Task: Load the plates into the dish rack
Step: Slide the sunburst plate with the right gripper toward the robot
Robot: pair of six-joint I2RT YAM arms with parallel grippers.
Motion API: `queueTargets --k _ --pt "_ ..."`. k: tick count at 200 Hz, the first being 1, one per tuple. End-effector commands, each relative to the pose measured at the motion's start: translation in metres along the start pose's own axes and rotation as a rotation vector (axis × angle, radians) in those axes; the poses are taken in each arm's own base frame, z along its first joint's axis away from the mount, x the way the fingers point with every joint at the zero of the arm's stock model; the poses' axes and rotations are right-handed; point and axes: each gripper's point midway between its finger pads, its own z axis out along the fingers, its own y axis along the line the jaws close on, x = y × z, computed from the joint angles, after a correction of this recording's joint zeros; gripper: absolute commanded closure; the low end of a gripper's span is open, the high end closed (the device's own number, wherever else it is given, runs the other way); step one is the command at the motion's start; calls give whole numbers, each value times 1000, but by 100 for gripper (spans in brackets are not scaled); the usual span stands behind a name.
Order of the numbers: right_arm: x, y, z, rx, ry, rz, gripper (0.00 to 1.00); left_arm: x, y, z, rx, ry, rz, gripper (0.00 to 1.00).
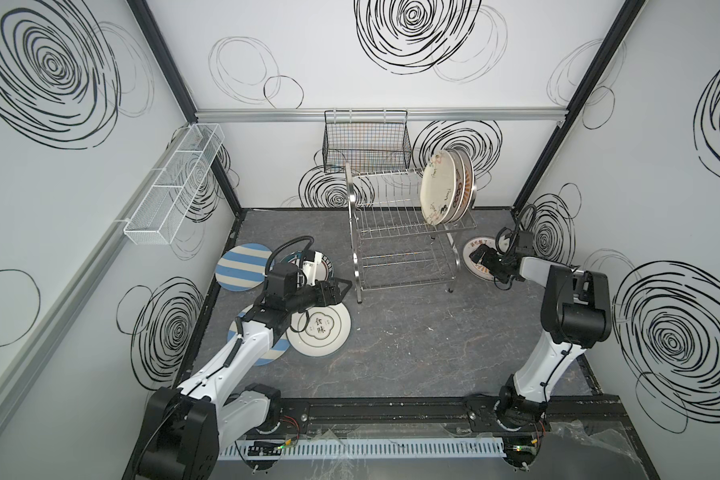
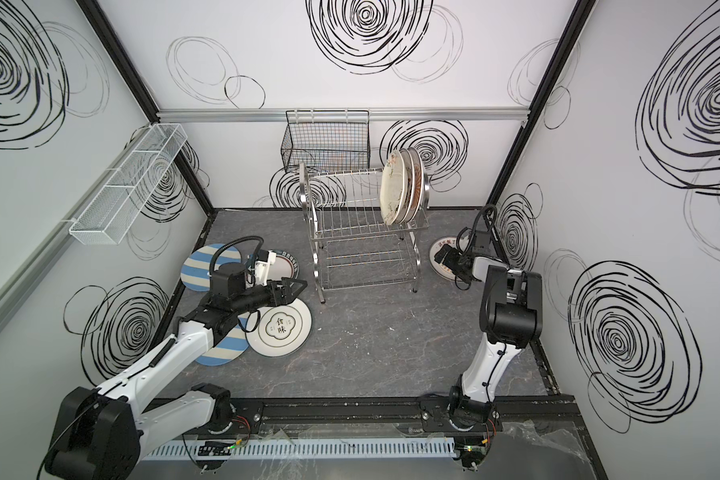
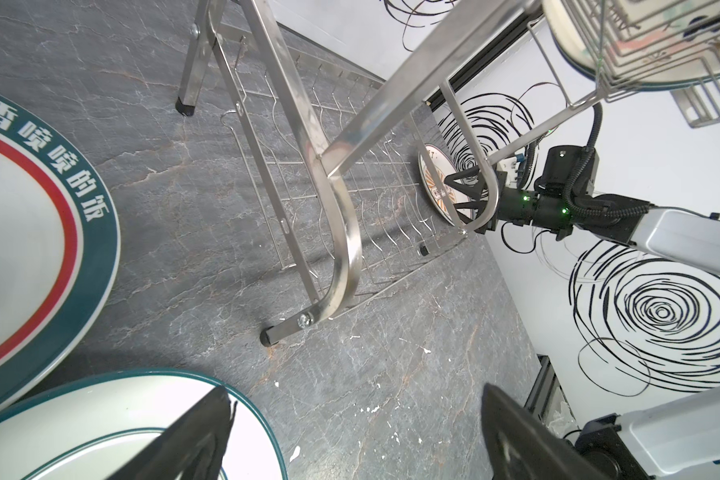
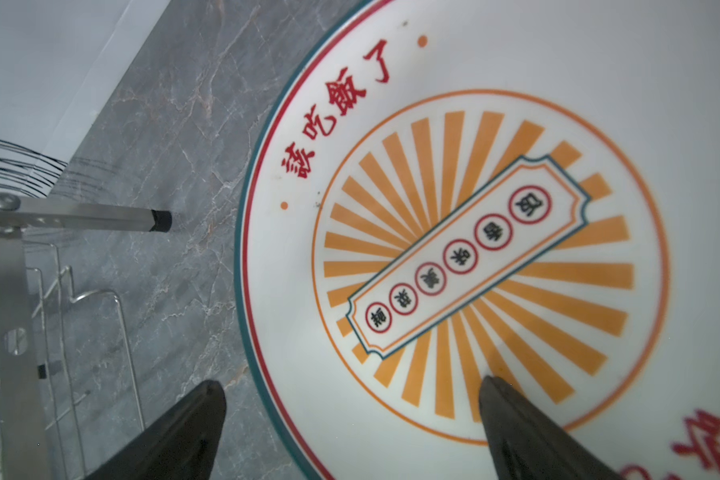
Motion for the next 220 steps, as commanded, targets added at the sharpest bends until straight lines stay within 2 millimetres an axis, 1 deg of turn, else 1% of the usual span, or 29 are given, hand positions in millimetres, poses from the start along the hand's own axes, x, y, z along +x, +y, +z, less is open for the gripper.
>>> queueTargets --k 1,55,83,126,152,193,220 --pt "20 -13 -6 65 45 -5 0 -6 -7 -2 22 -37 29 4" --pt "47 -23 -21 93 63 1 0 -5 -9 -1 31 -35 28 4" --pt "56 -27 -29 107 69 0 0 -4 -11 0 36 -30 31 4" --pt "95 -28 -44 85 106 10 0 -3 -11 0 35 -27 35 4" --pt "119 -33 -55 106 120 7 0 -2 -12 0 35 -22 37 4" --pt "153 -22 -67 63 142 16 0 -1 -15 0 39 -19 44 4" --pt "175 -10 -75 45 164 -10 0 -1 -15 0 39 -18 45 4"
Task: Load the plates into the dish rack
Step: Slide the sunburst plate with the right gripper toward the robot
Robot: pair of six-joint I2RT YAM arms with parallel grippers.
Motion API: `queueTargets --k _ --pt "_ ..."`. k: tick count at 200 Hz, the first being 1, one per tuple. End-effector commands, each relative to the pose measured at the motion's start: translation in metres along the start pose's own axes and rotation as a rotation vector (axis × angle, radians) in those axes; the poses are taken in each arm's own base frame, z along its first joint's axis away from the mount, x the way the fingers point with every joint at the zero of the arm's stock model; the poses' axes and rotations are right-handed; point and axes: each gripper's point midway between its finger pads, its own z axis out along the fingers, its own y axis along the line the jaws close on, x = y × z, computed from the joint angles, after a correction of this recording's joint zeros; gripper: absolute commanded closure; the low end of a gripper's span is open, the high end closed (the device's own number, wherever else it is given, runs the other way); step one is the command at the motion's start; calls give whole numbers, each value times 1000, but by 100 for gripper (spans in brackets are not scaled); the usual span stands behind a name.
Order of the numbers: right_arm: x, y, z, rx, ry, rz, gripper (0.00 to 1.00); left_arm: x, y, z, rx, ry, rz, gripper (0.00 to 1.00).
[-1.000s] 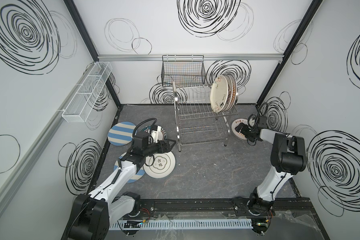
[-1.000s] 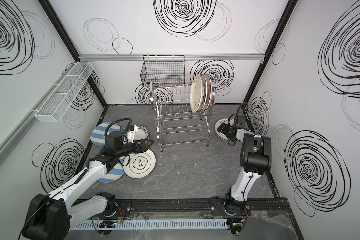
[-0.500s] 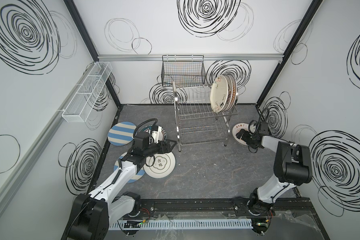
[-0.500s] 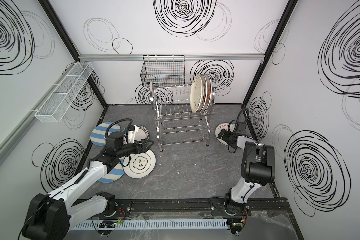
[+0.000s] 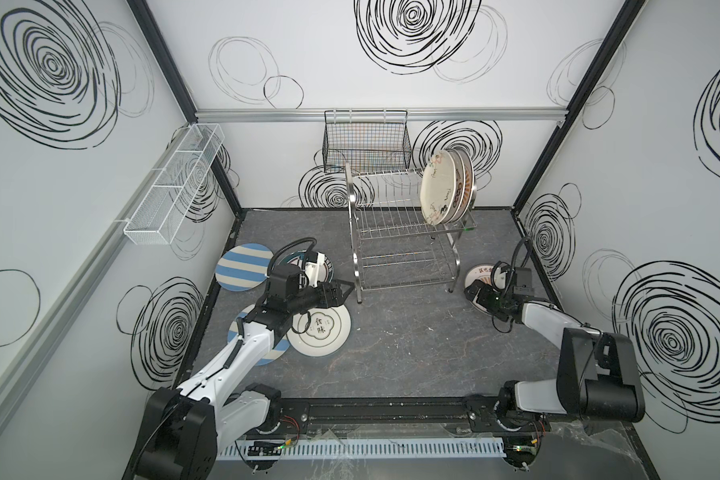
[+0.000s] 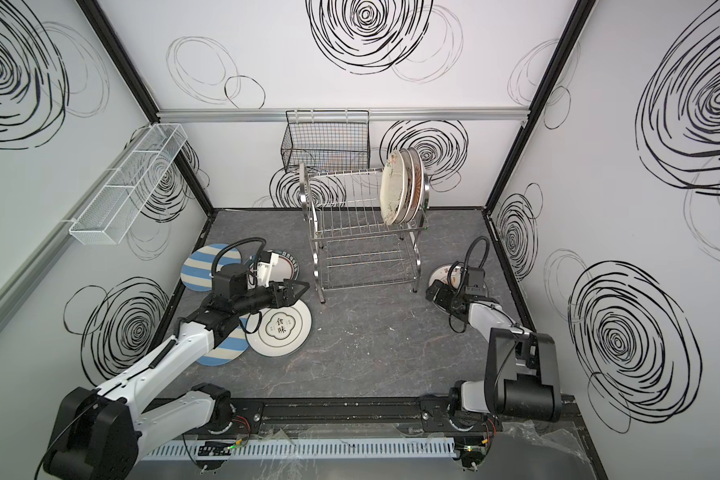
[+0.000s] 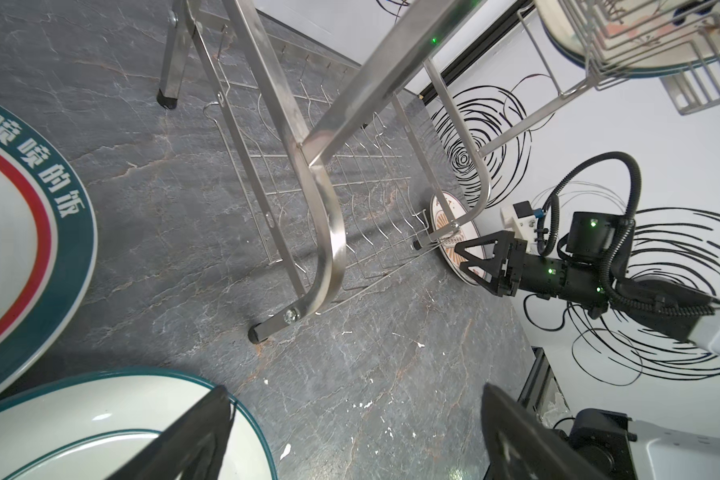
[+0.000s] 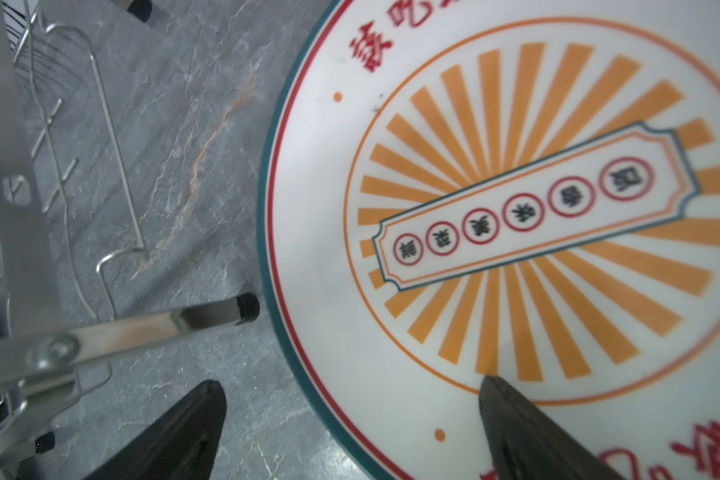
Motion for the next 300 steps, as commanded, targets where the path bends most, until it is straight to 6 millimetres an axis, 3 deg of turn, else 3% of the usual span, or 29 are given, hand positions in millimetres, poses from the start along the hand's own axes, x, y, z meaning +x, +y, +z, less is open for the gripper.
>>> queueTargets --k 1,83,182,239,272,300 --pt "42 -4 -2 27 104 44 0 -6 -8 -2 20 -30 36 4" --pt "92 20 -8 -53 178 35 0 -7 -9 -2 20 -31 40 4" --pt "140 77 -7 -190 252 -19 0 -4 -11 0 22 -26 37 4" --pt "171 141 -2 -349 306 -85 0 11 -28 4 54 -11 34 4" --pt "196 180 -5 -458 354 -106 2 25 -23 1 40 4 10 4" --pt "207 207 -11 -536 375 -141 6 33 -18 -3 22 2 -1 4"
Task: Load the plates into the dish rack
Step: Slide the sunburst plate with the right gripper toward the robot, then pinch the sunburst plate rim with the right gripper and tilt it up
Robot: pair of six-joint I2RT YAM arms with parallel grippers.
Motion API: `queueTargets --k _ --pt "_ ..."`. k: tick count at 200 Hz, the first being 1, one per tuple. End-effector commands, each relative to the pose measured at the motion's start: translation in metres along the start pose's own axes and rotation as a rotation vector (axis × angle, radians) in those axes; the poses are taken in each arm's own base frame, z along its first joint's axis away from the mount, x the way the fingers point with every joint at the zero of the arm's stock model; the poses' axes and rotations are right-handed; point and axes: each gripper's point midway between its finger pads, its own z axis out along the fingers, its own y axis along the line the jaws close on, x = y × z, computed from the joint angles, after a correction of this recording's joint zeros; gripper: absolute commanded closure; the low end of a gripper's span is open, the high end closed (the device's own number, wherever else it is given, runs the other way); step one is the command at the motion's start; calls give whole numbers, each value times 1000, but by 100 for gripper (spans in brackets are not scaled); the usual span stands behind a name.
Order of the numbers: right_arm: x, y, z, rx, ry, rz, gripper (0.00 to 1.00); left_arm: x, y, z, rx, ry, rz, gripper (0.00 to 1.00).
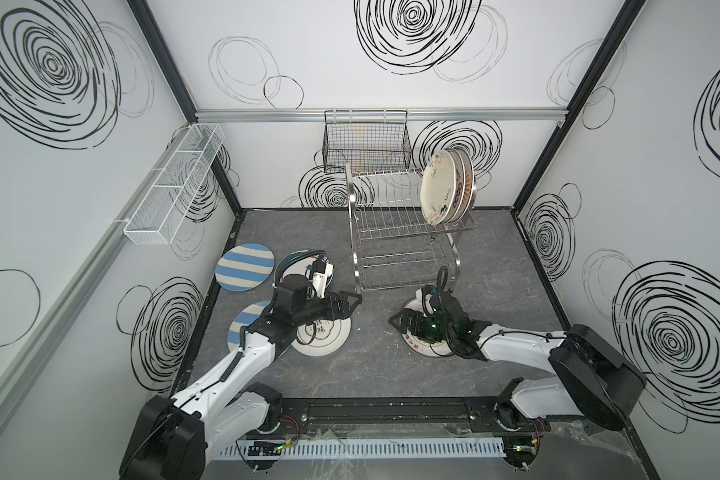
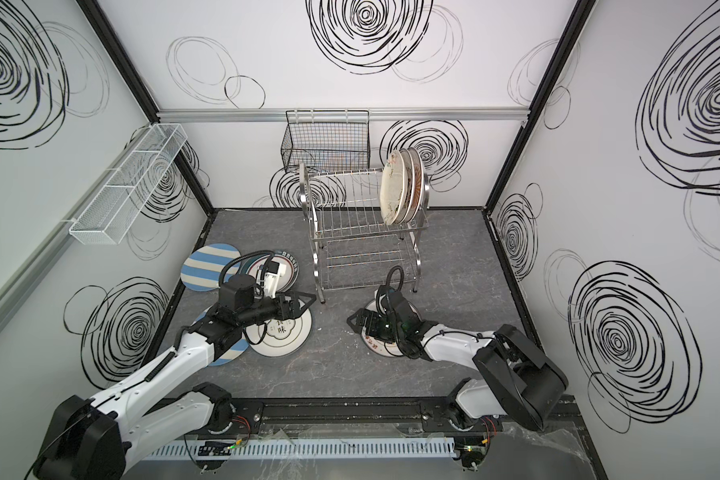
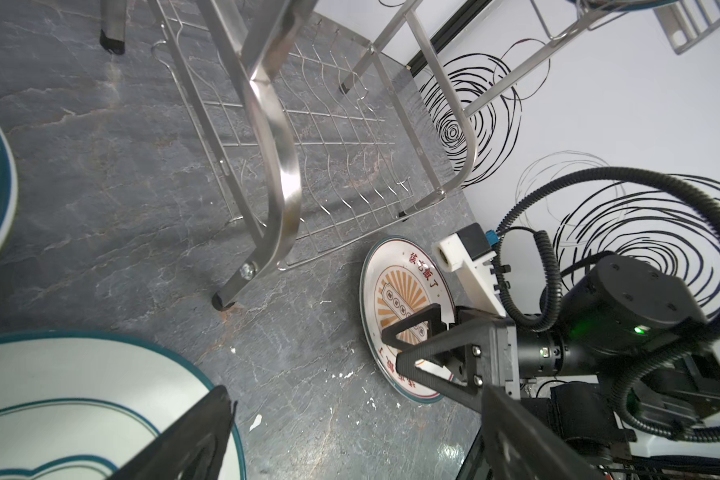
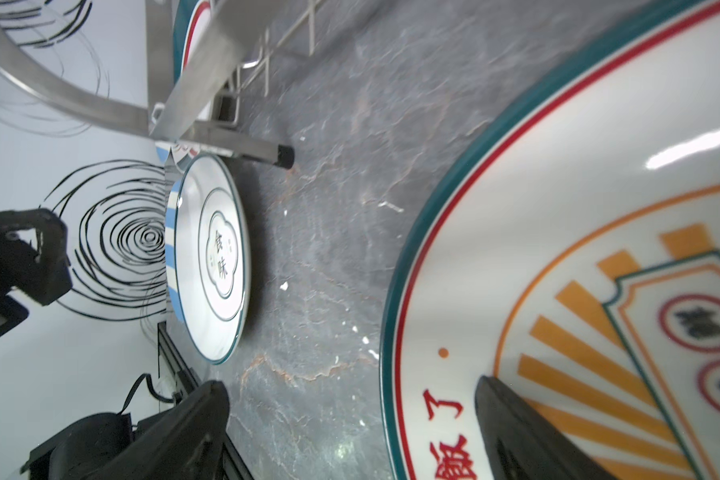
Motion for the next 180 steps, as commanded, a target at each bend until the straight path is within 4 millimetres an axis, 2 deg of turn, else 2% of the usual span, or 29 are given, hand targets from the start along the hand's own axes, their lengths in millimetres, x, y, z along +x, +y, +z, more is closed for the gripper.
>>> queueTargets --k 1,19,32,51,66,84,101,116,126,134,158,180 --pt "7 18 9 -53 32 21 6 -2 -1 -4 -2 -37 0 4" --pt "8 29 11 -81 42 -9 10 2 1 -5 -6 -34 -5 4" --pt "10 30 11 -73 52 -21 12 4 1 -5 -2 -34 -1 4" --pt "10 13 7 38 67 -46 13 7 -3 -3 17 -41 9 4" --pt "2 -8 -8 192 34 -71 14 12 -8 1 16 -38 30 4" --pt "-11 -29 -36 333 -26 -75 17 19 -14 7 21 -23 54 4" --pt "-17 -47 -59 408 -72 -40 21 28 -18 15 33 -3 61 4" --pt "-17 -64 -75 435 -102 13 28 34 -21 21 55 1 60 4" --pt "-17 -71 -82 428 -121 43 37 39 -24 26 78 8 63 4" --pt "-16 -76 -87 417 -142 68 40 43 -26 30 93 16 67 4" --pt "-14 -83 -100 421 -190 75 39 58 -30 44 109 62 70 4" --pt "-16 -89 -113 457 -238 73 35 66 -32 52 103 88 85 4"
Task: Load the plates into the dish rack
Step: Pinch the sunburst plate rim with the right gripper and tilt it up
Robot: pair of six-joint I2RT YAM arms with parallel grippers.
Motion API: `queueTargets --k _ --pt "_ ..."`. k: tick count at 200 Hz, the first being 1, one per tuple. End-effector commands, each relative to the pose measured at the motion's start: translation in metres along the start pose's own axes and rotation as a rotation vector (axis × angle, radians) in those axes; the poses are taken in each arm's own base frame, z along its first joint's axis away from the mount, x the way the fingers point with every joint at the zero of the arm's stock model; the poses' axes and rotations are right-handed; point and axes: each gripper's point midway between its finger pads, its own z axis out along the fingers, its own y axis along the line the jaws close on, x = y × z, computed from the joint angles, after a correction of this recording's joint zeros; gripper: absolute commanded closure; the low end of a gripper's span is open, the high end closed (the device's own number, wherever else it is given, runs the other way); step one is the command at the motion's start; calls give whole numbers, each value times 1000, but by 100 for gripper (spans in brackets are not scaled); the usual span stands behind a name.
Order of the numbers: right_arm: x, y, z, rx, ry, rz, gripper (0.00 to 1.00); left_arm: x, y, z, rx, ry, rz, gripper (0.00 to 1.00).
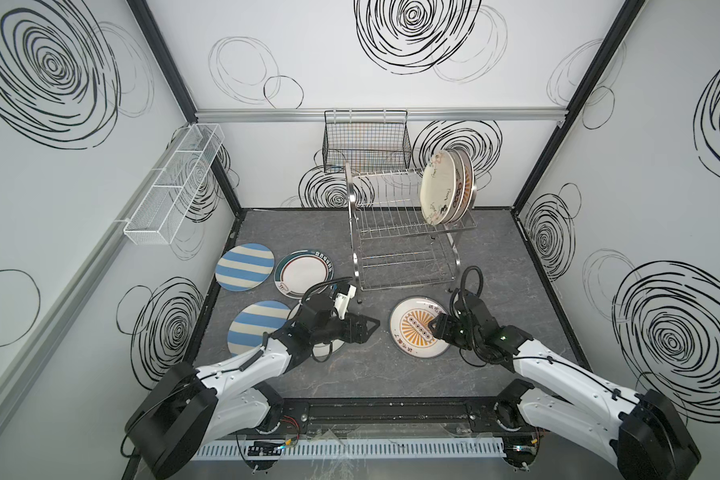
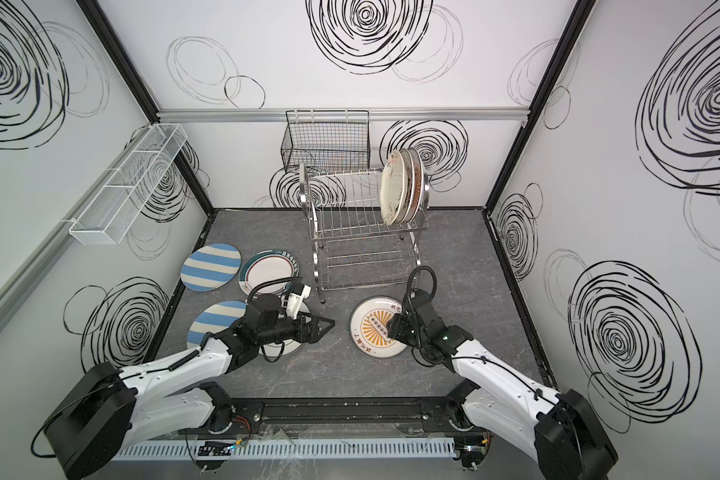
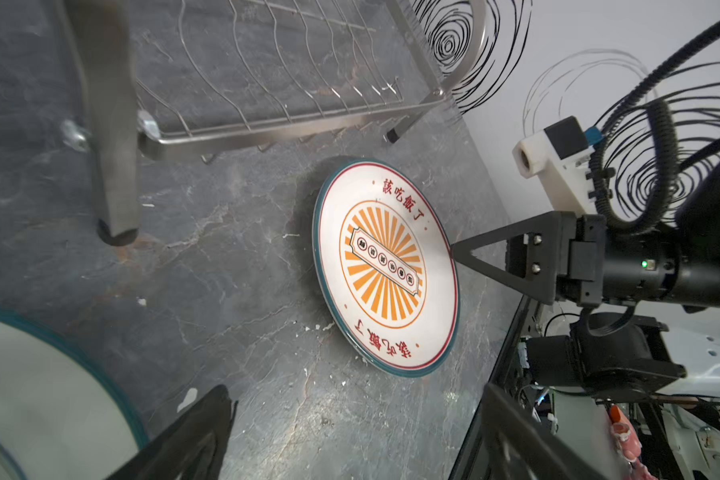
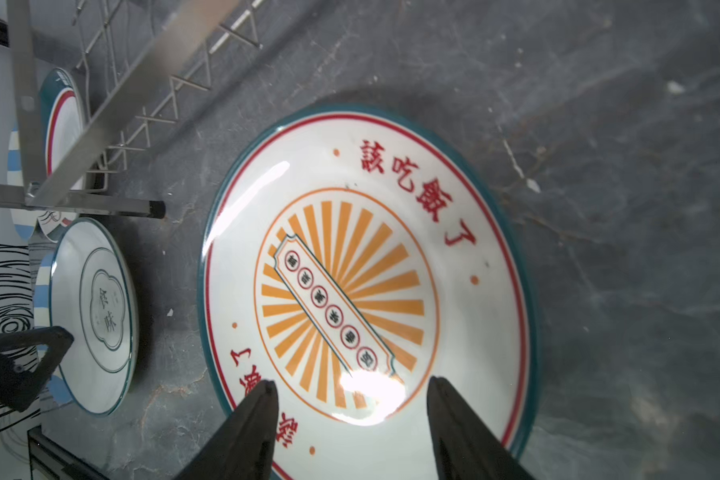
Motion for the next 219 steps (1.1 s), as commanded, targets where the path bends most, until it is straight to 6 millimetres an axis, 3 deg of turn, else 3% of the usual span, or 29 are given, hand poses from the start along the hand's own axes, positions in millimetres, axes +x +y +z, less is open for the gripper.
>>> queueTargets --k 1,70,116,219 --pt "-3 -23 -9 83 -52 20 34 -15 -15 7 41 -61 38 4" --pt "8 -41 6 -40 -73 130 32 -5 -16 21 39 -20 54 4" --pt "8 -39 17 -154 -73 179 40 -7 -15 21 22 -14 64 4" --pt "21 -60 34 -107 -37 190 55 -9 -15 22 8 -1 77 4"
